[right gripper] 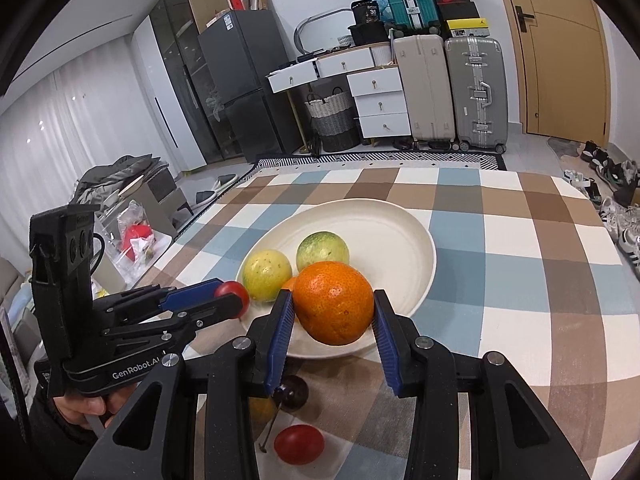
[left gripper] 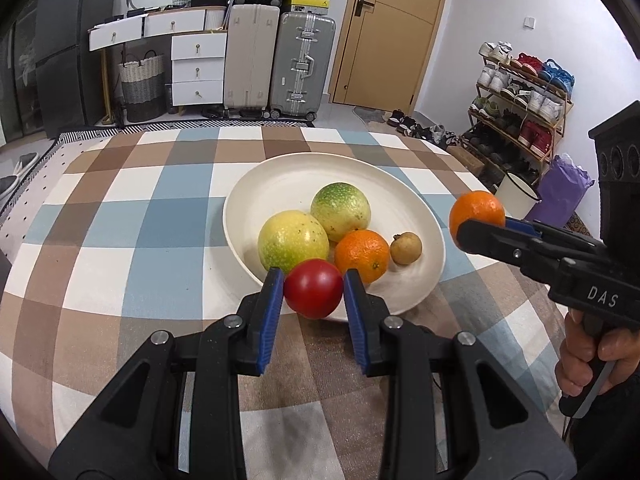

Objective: Organize fruits
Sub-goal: 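Place the orange and tomato on the plate and open both grippers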

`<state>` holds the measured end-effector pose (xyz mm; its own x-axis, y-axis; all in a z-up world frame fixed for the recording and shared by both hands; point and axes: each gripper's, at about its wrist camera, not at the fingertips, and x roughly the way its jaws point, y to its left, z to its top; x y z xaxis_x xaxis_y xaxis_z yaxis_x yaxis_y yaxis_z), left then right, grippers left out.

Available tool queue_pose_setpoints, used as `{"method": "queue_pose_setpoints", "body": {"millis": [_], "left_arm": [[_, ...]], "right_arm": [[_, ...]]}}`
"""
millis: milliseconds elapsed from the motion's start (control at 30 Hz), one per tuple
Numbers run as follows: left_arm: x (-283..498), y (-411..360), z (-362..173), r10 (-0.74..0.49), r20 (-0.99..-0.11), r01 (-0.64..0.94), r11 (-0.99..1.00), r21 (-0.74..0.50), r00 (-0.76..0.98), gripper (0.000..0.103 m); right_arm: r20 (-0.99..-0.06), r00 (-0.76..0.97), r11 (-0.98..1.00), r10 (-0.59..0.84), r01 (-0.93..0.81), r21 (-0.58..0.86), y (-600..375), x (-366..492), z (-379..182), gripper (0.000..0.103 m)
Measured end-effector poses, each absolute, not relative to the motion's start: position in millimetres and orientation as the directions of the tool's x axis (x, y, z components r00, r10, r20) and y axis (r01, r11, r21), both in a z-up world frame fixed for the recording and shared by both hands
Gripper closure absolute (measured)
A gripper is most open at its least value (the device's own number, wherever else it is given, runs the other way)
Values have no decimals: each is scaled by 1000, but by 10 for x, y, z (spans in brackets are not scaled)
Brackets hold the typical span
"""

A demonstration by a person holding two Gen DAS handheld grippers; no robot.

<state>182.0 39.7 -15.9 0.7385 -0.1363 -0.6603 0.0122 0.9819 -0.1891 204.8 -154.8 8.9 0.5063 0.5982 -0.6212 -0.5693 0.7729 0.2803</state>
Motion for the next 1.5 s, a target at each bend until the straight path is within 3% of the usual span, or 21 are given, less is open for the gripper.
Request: {"method": "queue_pose_setpoints", "body": {"millis": [1000,1200,1267,1500], "left_arm": [[2273,419,-175,-106,-641,18,990,-142,760,81],[2191,464,-124,-95,-635,1,989,-148,766,80],[2138,478,-117,-91,-636,-4,989,-146,767,69],[1841,434,-63,-49,-617,-22,994,-108,785,17]], "right_arm": [[-650,516,805,558,-527,272,-1351,2532,-175,63],[-624,551,811,555,-525,257,-1411,2475,-83,55],[-622,559,816,548,-521,251,-1447,2453,-55,52],[-624,570,819,534,-532,215,-1541,2268,13,20]]}}
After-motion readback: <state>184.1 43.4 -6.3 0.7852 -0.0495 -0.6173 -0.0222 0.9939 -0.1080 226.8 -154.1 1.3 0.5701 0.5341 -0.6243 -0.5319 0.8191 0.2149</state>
